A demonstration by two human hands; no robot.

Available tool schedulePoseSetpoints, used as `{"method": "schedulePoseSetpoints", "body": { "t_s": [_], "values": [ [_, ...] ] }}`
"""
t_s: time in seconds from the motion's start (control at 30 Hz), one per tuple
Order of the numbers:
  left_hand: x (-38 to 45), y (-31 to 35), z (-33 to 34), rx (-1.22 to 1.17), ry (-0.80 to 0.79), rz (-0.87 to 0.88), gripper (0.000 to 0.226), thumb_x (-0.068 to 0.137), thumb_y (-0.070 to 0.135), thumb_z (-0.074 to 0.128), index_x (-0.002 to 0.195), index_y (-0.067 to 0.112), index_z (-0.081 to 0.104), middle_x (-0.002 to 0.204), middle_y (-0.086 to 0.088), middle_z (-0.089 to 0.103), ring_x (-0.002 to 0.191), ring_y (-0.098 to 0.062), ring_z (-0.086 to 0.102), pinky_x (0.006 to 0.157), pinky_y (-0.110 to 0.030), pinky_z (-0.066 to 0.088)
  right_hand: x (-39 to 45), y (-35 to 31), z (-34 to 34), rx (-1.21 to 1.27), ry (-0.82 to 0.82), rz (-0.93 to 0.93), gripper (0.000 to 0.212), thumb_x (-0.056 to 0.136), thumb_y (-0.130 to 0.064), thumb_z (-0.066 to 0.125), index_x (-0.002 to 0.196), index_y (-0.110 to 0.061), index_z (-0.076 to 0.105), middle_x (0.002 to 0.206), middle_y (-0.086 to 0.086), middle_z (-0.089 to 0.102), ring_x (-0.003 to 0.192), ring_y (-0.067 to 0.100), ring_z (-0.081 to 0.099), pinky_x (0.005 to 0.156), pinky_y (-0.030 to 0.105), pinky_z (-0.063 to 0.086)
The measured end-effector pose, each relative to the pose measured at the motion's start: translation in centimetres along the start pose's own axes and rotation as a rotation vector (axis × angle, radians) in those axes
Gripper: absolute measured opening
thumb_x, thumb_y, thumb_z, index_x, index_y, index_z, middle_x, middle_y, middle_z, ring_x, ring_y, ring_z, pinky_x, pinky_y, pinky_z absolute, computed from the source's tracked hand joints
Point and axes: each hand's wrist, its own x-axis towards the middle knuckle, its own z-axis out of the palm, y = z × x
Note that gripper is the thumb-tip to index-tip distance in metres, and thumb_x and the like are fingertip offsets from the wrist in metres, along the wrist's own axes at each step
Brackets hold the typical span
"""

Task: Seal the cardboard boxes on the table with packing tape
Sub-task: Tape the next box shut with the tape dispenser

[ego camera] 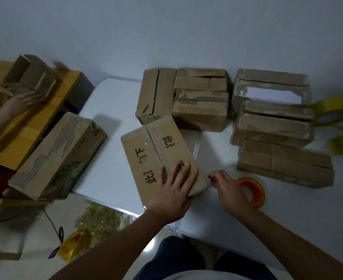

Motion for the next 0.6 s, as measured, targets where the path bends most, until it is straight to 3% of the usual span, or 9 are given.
{"method": "schedulePoseSetpoints", "body": {
  "t_s": [0.13, 0.23, 0.37, 0.47, 0.6],
  "values": [
    [0.0, 0.0, 0.1, 0.007, -0.014, 0.000, 0.080, 0.090, 0.057, 0.048, 0.156, 0.021, 0.022, 0.158, -0.011, 0.030, 0.148, -0.038, 0.022, 0.110, -0.068, 0.024, -1.8, -1.6, -0.4, -0.344, 0.083, -0.205, 0.050, 0.068, 0.002, 0.072, 0.114, -0.014, 0.062, 0.101, 0.001, 0.063, 0.088, 0.018, 0.061, 0.069, 0.026, 0.051],
    [0.1, 0.0, 0.0, 0.006, -0.011, 0.002, 0.080, 0.089, 0.057, 0.049, 0.156, 0.021, 0.023, 0.158, -0.011, 0.031, 0.148, -0.038, 0.023, 0.110, -0.068, 0.025, -1.4, -2.8, -0.2, -0.370, -0.026, -0.138, 0.069, 0.071, 0.001, 0.071, 0.136, -0.010, 0.050, 0.122, 0.006, 0.058, 0.103, 0.022, 0.061, 0.080, 0.029, 0.052],
    [0.1, 0.0, -0.1, 0.012, -0.023, -0.001, 0.081, 0.088, 0.057, 0.051, 0.156, 0.021, 0.024, 0.158, -0.011, 0.031, 0.148, -0.038, 0.022, 0.111, -0.068, 0.025, 1.2, -3.9, -1.4, -0.443, -0.099, -0.143, 0.084, 0.085, -0.005, 0.059, 0.154, -0.020, 0.014, 0.154, 0.000, 0.022, 0.122, 0.025, 0.046, 0.098, 0.036, 0.043],
    [0.0, 0.0, -0.1, 0.001, -0.021, 0.011, 0.079, 0.088, 0.056, 0.051, 0.155, 0.020, 0.027, 0.157, -0.012, 0.032, 0.147, -0.038, 0.023, 0.110, -0.067, 0.026, 1.2, -2.6, -2.9, -0.322, -0.146, -0.172, 0.080, 0.087, 0.000, 0.051, 0.154, -0.027, 0.016, 0.156, -0.005, 0.020, 0.126, 0.022, 0.043, 0.098, 0.034, 0.044],
    [0.0, -0.1, 0.1, 0.009, 0.014, 0.026, 0.083, 0.087, 0.058, 0.052, 0.156, 0.021, 0.024, 0.157, -0.012, 0.033, 0.147, -0.037, 0.024, 0.109, -0.067, 0.027, 0.6, -1.2, -5.3, -0.223, -0.314, -0.147, 0.060, 0.092, -0.042, 0.059, 0.146, -0.031, 0.036, 0.139, -0.009, 0.044, 0.120, 0.009, 0.046, 0.093, 0.024, 0.042]
  ]
}}
